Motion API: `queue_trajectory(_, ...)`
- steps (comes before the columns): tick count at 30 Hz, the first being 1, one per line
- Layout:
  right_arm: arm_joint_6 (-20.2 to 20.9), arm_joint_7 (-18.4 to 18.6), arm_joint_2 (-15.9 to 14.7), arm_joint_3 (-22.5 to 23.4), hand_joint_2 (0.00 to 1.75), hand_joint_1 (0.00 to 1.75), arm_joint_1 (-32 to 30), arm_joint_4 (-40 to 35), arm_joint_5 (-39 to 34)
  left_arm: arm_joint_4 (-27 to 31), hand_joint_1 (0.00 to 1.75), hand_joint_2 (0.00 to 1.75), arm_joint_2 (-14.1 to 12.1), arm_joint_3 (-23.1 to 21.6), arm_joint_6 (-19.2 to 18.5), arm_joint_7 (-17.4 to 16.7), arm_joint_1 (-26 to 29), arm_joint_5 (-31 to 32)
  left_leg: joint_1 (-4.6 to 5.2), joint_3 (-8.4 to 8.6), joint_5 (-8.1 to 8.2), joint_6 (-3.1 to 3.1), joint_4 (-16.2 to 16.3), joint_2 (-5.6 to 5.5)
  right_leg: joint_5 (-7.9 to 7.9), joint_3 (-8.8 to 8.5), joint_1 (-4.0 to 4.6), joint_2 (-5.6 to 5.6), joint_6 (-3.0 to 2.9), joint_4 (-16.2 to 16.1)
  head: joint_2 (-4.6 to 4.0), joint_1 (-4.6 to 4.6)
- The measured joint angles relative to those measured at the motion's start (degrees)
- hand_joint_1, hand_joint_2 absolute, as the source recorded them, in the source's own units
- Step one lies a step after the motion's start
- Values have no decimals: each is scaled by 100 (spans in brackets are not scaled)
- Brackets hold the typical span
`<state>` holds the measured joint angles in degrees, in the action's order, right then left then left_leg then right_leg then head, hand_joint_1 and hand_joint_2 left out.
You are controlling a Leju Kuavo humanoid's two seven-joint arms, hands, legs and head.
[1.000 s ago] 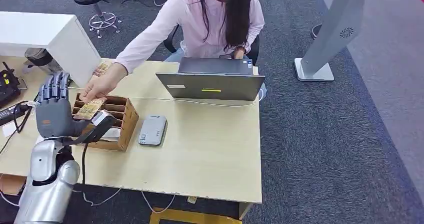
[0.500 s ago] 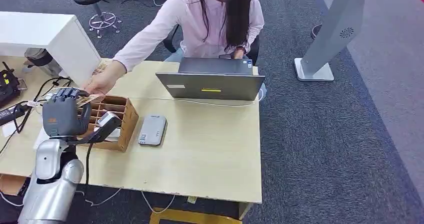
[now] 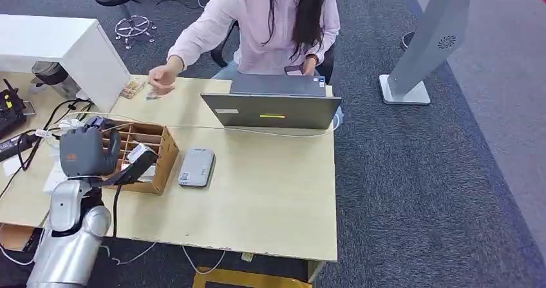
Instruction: Pass the card to the sensor for recognition and then transmit it.
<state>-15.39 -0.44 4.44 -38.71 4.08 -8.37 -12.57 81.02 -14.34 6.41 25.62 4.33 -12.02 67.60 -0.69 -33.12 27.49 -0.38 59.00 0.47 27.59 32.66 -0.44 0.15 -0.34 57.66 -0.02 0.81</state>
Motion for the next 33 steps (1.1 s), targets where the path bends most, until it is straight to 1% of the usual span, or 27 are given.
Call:
queue_trajectory(4, -7, 40, 0, -4, 175, 0, 2, 0, 0, -88, 175, 175, 112, -191, -15, -15, 38, 182, 1, 0, 0, 0, 1, 0, 0, 0, 0, 0, 0, 0, 0, -2)
queue_trajectory(8, -216, 288, 83, -9, 175, 0, 18, -2, 2, -297, 175, 175, 203, -382, -2, -63, 38, 289, 0, 1, 0, 0, 1, 1, 0, 0, 0, 1, 0, 0, 0, 2)
queue_trajectory(12, -245, 361, 111, -24, 175, 0, 29, -2, 7, -573, 175, 175, 319, -549, 35, -77, -9, 365, -2, 0, 0, 0, 1, 0, 0, 0, 2, 1, 0, 0, 0, 0)
queue_trajectory(16, -245, 363, 114, -35, 175, 0, 32, -2, 9, -763, 175, 175, 394, -643, 44, -85, -49, 385, -2, 1, 0, 0, 1, 3, -1, 0, 3, 5, 0, 0, 0, -2)
queue_trajectory(18, -245, 361, 114, -48, 175, 0, 32, -2, 9, -890, 175, 175, 420, -700, 31, -151, -95, 479, -2, 1, 0, 0, 2, 2, -1, 0, 3, 4, 0, 0, 0, 0)
queue_trajectory(24, -181, 254, 111, -57, 175, 0, 33, 0, 11, -1513, 175, 175, 485, -851, 42, -370, -324, 689, -2, 1, 0, 0, 2, 3, -2, 0, 3, 5, -1, 0, 0, 0)
queue_trajectory(29, 44, 149, 48, -63, 175, 0, 33, 20, 11, -2030, 175, 175, 531, -944, 2, -507, -533, 846, -2, 1, 0, 0, 4, 4, -3, 1, 3, 5, -2, 0, 0, -2)
queue_trajectory(33, 46, 147, 46, -63, 175, 0, 34, 24, 0, -2393, 175, 175, 560, -1054, -94, -610, -679, 968, -2, 0, 0, 0, 4, 3, -3, 0, 3, 6, -2, 0, 0, 0)
